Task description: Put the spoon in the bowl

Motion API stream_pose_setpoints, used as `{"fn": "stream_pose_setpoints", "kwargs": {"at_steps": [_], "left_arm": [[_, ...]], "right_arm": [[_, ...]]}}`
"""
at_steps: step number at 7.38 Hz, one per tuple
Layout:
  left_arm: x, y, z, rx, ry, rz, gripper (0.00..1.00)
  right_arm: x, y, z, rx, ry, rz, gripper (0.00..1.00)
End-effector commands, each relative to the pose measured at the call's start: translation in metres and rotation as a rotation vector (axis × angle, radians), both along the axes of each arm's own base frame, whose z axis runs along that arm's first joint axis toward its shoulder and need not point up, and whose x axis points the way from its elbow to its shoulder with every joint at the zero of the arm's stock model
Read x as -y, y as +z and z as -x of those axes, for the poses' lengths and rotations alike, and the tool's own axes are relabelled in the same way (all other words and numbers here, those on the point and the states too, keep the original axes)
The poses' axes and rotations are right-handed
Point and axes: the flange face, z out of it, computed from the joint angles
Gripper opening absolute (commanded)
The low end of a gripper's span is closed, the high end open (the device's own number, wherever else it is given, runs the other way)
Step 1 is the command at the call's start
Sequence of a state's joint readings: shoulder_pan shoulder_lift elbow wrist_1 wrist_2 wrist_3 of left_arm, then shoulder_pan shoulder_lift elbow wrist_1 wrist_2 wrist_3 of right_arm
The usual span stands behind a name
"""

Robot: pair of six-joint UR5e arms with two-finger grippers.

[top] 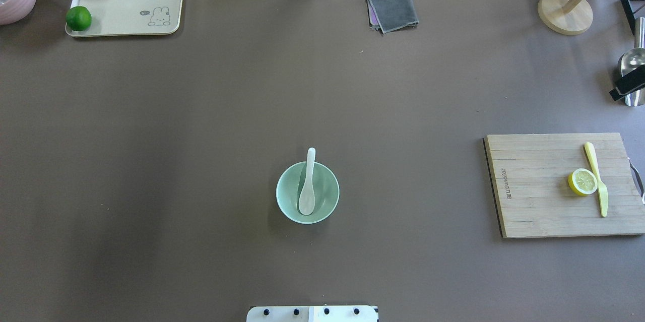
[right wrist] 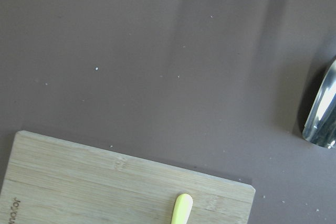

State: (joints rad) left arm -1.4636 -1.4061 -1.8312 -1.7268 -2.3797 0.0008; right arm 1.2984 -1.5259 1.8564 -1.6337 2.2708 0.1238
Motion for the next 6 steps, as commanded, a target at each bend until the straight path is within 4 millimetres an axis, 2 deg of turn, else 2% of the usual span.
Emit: {"fn": "stream_pose_setpoints", "kwargs": {"at_steps": [1, 3, 6], "left_arm": [[-0.003, 0.022, 0.005, -0.013, -0.014, 0.056, 0.98], [-0.002, 0.027, 0.006, -0.004, -0.019, 0.064, 0.98], [-0.004, 0.041, 0.008, -0.003, -0.025, 0.094, 0.98]], "right_arm": [[-0.001, 0.017, -0.032, 0.009, 0.027, 0.009, 1.0], [-0.003, 0.016, -0.048, 0.031, 0.069, 0.025, 1.0], [-0.011, 0.029, -0.05, 0.032, 0.064, 0.039, 1.0]]}}
